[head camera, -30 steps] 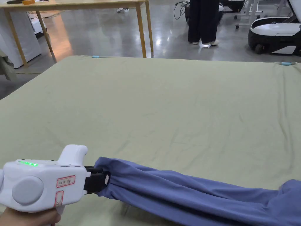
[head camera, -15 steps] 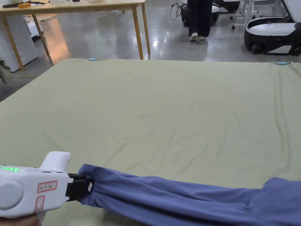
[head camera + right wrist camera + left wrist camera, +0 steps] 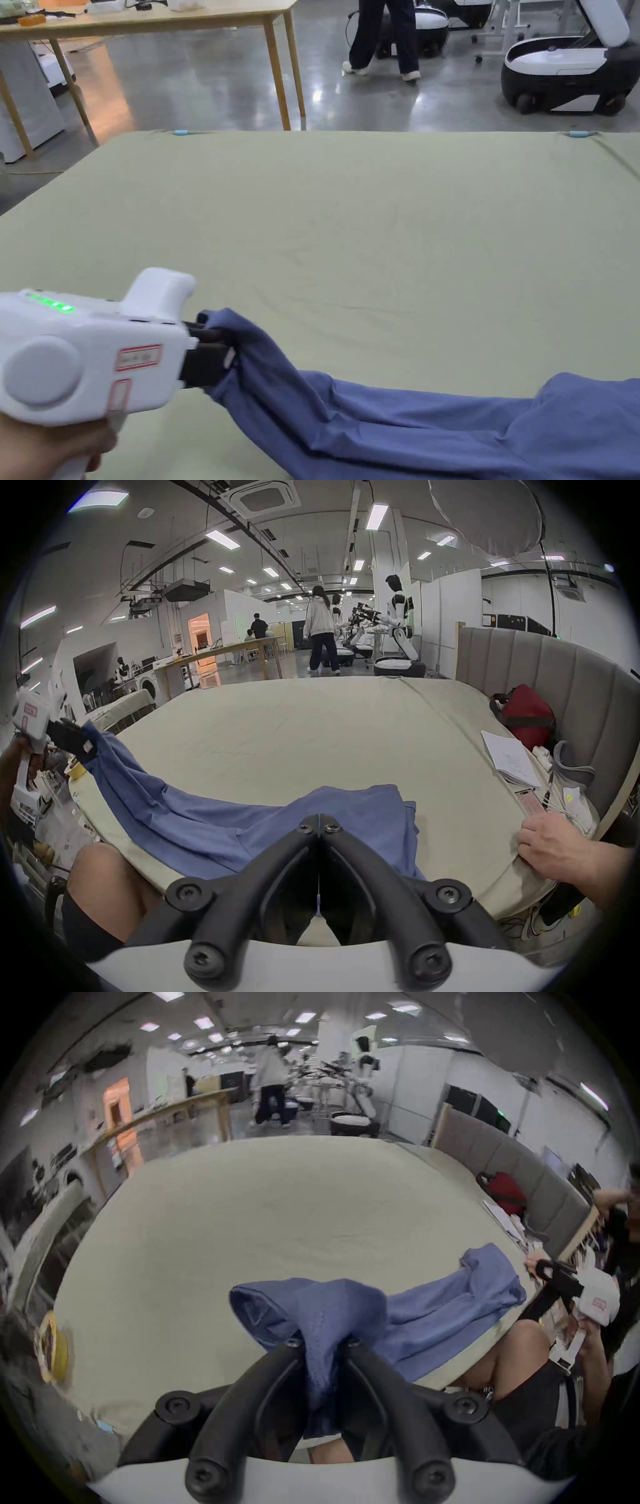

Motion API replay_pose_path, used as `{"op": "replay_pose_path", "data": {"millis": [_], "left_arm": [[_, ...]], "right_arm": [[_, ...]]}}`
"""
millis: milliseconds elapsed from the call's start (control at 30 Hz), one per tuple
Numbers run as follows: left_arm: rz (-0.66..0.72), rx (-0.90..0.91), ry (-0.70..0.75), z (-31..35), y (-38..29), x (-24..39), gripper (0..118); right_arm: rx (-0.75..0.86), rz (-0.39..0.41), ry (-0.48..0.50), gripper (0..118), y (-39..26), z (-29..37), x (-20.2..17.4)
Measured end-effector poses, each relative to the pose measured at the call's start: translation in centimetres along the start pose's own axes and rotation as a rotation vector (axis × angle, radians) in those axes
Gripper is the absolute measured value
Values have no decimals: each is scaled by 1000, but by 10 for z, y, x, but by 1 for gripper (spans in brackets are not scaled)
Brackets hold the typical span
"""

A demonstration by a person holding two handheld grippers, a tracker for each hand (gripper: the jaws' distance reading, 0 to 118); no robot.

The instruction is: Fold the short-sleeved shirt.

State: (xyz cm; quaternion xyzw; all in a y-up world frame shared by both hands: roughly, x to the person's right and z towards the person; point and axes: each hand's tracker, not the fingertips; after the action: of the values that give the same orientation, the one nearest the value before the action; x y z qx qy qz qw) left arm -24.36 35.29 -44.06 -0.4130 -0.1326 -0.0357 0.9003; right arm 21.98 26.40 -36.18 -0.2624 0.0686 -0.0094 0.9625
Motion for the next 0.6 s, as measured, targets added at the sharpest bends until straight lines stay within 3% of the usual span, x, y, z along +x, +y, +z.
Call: {"op": "replay_pose_path", "data": {"millis": [133,367,500,600], "left_arm": [[-115,-51,-75,-23,13,64,10],[-196,-194,-163,-101,7,148,10],[-290,-291,-146,-149,-12,189,10],[-271,-310,-125,-173,-22,196,10]], "right_arm": [[9,4,-2,1,-1,5,0],[10,-11,-7,1,-6,9,0],[15,-21,-6,1,-7,10,0],[18,-25,-8,1,-8,12,0]]}}
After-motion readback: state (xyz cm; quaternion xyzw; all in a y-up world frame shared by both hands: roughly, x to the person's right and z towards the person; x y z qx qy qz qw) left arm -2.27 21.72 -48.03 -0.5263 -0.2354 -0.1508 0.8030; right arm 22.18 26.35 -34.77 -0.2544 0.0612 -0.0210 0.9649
